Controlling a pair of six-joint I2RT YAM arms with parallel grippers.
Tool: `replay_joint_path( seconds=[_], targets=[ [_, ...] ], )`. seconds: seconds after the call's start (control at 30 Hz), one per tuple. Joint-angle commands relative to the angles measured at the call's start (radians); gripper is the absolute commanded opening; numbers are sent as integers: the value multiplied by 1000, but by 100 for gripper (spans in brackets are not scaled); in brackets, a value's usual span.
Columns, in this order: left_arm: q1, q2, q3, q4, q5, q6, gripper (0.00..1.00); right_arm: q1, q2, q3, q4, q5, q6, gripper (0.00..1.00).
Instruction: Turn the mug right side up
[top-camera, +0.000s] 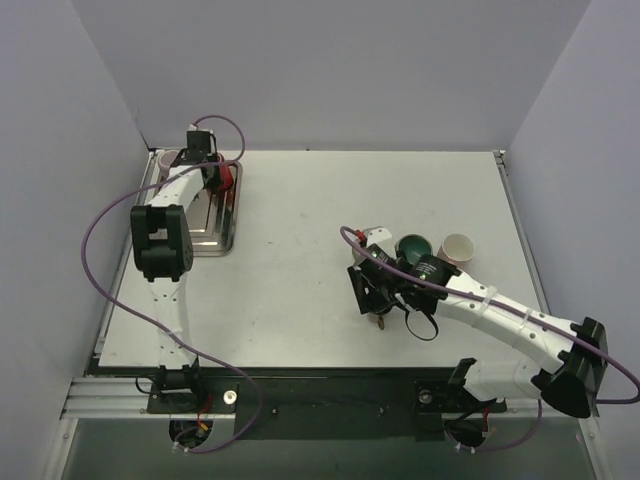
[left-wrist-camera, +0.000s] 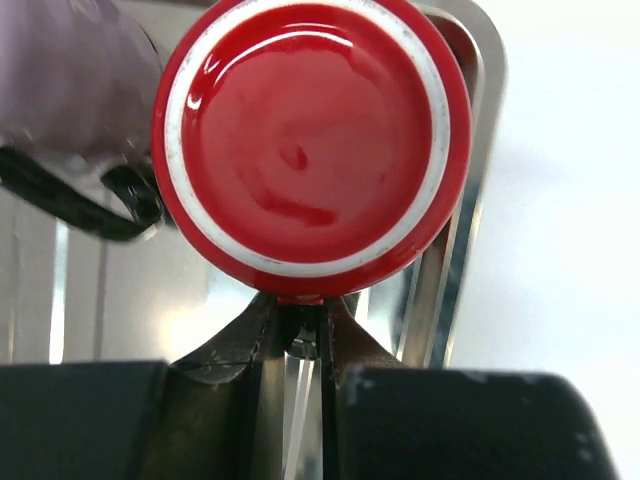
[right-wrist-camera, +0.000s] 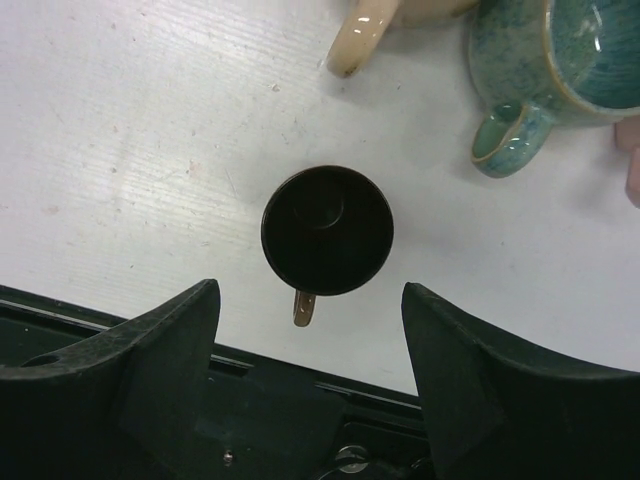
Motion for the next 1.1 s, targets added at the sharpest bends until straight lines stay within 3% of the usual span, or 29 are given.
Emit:
replay_joint_path(
  seconds=[0.0,0.1,0.2,0.37,0.5,0.57,0.77,1.07],
  targets=[
    [61,-254,-159,-4,349,3,0,27,-127,27,-38,113,-5,69],
    [63,-445,-269,1,466,40,0,50,-201,19,76,127,-27,71],
    [60,-565,-319,-58,679,31,0,59,-289,-15,259,73,-62,75],
    [34,-769,-422,-121,1041,-80,0,60,-372,-149,858,-91,-56,81],
    [-49,-918,-532,-4,1184,-227,0,60,-345,-226,1318,-92,22,81],
    [-96,-977,-562,24,1201,-272,0,59,-295,-223,1457,-108,53,81],
    [-234,-1070,-589,4,1227,-299,0,47,-181,-151,1591,-135,145,78],
    [-316,-1133,-652,117,1228,-376,0,-36,-106,-133,1645,-204,315,71]
  ],
)
